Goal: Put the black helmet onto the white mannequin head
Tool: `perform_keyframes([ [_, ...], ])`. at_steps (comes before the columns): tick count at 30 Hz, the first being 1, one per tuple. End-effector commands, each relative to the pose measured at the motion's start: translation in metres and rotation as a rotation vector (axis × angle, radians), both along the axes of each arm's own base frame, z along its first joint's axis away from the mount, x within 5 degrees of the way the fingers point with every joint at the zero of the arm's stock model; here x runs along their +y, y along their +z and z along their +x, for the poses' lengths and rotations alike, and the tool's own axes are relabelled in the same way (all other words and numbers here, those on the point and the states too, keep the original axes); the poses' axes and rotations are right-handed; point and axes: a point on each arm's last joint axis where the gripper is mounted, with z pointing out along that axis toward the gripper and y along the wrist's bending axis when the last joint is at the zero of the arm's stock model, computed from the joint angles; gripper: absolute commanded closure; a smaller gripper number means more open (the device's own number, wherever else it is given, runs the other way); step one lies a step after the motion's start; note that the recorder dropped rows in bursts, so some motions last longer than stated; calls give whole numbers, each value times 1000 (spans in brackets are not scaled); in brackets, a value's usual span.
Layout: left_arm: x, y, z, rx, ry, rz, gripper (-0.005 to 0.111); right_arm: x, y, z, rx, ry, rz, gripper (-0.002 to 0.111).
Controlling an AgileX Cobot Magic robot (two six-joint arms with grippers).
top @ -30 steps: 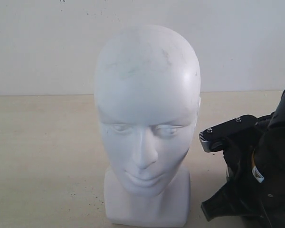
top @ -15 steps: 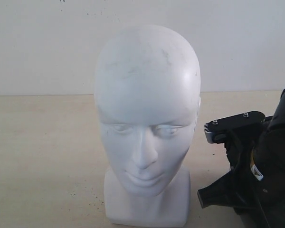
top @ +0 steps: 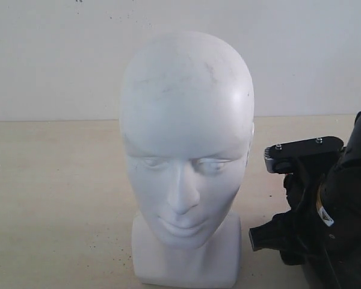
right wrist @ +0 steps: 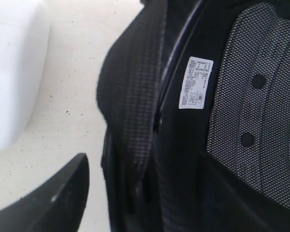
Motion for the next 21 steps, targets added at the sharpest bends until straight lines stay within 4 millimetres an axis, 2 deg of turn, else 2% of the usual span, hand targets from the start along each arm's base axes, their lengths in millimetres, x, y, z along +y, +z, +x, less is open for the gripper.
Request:
perform_keyframes([
  [1, 0, -1, 0, -2, 0, -6, 102, 0, 1, 2, -23, -17, -7, 48],
  [9, 0, -1, 0, -2, 0, -6, 102, 5, -22, 11, 20, -6, -73, 48],
  [16, 0, -1, 0, -2, 0, -6, 102, 3, -20, 16, -44, -37, -90, 49],
  [18, 0, -1, 0, -2, 0, -6, 102, 2, -20, 16, -42, -44, -92, 54],
  [21, 0, -1, 0, -2, 0, -6, 102, 2, -20, 16, -40, -45, -96, 72],
])
